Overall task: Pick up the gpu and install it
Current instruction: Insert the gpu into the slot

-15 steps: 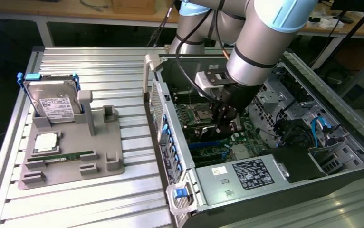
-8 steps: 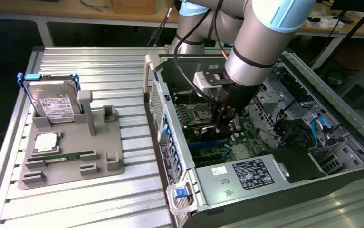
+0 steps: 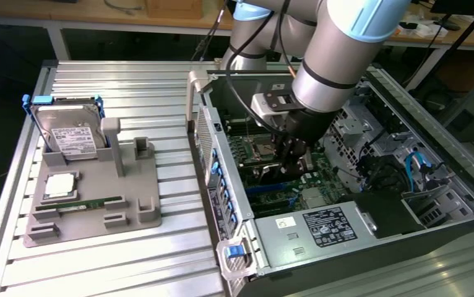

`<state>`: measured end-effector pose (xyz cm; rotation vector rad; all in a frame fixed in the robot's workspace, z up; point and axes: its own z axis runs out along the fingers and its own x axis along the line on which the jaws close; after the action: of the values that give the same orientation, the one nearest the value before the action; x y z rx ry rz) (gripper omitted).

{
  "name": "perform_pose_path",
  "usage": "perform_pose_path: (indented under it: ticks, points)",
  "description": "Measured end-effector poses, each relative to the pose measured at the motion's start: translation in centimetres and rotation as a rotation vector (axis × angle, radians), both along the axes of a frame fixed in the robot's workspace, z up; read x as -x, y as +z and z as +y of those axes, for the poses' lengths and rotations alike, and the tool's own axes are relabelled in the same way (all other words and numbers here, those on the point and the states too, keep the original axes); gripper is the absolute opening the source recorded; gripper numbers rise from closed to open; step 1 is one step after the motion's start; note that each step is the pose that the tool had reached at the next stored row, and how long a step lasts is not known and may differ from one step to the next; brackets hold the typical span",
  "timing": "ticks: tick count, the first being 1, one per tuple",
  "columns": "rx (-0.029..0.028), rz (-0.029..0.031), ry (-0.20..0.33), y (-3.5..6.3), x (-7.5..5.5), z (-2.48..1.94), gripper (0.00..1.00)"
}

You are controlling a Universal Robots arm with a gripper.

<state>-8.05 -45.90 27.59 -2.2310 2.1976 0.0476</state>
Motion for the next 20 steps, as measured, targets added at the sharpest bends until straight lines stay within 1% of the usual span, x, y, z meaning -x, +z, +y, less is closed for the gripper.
perform_pose_path:
  ticks: [1, 2, 8, 11, 15, 20]
  points:
    - [0.0001, -0.0038, 0.0, 0.0, 0.05, 0.0, 0.27]
    - [-0.0001, -0.0046, 0.0, -0.01, 0.06, 0.01, 0.27]
    - [-0.0001, -0.0044, 0.0, -0.01, 0.06, 0.0, 0.27]
    - [-0.0001, -0.0011, 0.0, 0.0, 0.05, 0.0, 0.27]
    - [-0.0018, 0.0051, 0.0, -0.01, 0.0, 0.0, 0.27]
    - [-0.0016, 0.0055, -0.001, -0.01, -0.03, -0.02, 0.27]
